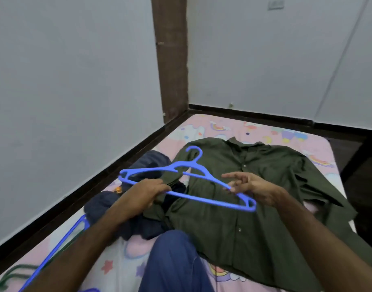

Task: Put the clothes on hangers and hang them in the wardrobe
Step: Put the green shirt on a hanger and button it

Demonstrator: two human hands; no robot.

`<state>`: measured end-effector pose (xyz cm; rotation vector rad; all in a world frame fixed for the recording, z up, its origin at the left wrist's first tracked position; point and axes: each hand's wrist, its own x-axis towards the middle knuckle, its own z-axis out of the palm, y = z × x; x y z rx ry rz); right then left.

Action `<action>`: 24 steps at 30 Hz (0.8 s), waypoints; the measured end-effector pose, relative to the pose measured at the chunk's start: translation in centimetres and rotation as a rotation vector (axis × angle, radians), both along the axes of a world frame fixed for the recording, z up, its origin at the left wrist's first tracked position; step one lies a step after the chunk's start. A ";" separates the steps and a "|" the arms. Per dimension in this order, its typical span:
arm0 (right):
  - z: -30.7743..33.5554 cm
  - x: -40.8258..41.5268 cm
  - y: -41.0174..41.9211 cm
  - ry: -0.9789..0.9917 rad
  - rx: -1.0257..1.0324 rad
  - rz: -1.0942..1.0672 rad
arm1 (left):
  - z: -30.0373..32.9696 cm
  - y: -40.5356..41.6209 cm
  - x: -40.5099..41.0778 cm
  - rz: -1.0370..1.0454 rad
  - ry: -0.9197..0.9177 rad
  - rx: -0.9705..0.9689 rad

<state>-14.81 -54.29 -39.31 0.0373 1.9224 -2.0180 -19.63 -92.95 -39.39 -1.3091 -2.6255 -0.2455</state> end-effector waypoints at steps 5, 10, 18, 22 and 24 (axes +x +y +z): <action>0.6 -1.3 1.2 -0.052 -0.058 -0.130 | -0.7 7.4 -3.5 -0.326 0.140 -0.298; -2.7 -5.0 5.8 0.120 0.653 -0.444 | -0.9 14.1 -7.2 -0.489 0.141 -0.122; -6.2 -4.7 10.8 -0.038 0.187 -0.557 | -2.7 20.0 -10.6 -0.651 0.164 -0.018; -6.7 -5.6 13.4 -0.006 0.193 -0.588 | -4.5 22.8 -13.7 -0.583 0.116 -0.038; -7.5 -5.7 15.1 -0.039 0.242 -0.614 | -5.2 24.5 -15.3 -0.522 0.124 0.039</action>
